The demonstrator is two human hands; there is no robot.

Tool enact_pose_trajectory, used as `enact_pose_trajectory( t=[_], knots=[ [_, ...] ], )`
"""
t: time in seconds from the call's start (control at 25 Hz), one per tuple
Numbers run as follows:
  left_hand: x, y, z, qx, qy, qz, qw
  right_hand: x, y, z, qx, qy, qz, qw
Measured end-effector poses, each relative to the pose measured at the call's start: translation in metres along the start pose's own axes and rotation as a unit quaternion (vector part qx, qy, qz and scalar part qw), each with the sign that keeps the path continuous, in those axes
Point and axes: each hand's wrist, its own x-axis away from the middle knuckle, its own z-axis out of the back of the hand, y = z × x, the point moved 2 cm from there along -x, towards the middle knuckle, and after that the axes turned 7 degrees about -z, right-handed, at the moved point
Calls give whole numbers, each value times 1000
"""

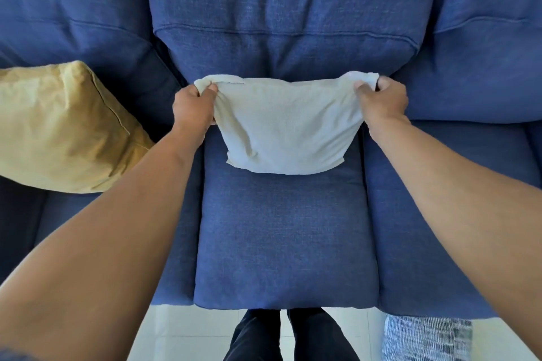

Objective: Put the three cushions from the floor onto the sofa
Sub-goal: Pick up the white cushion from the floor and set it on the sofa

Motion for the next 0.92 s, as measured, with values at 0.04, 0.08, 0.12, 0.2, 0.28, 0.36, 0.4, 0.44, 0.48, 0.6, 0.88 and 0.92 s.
enact_pose_trajectory(
  t=[0.04,0.08,0.12,0.2,0.28,0.36,0.4,0.44,0.48,0.6,0.88,0.92],
  knots=[
    [0,0,4,-12,22,-11,1000,-3,-2,3,-3,18,4,1000],
    [-1,0,7,-18,36,-15,999,-5,-3,5,2,32,6,999],
    [-1,0,9,-22,42,-11,999,-8,-2,7,11,34,0,999],
    [1,0,9,-19,37,7,999,-8,2,8,38,36,-14,999],
    [6,3,6,-1,38,13,999,1,5,7,39,31,-32,998],
    [14,4,5,16,48,19,999,13,4,10,29,24,-28,999],
    [22,4,6,15,50,23,998,22,4,14,29,20,-21,999],
    [33,3,7,8,49,24,999,34,4,18,36,15,-12,999],
    [44,1,8,-3,44,24,999,44,7,22,41,9,-6,999],
    [82,-6,6,-51,-7,19,998,81,19,33,52,-12,3,999],
    [161,-4,-29,-256,-190,-141,937,151,54,62,152,-36,17,988],
    [171,-1,-37,-284,-215,-179,917,161,61,70,174,-29,24,984]
  ],
)
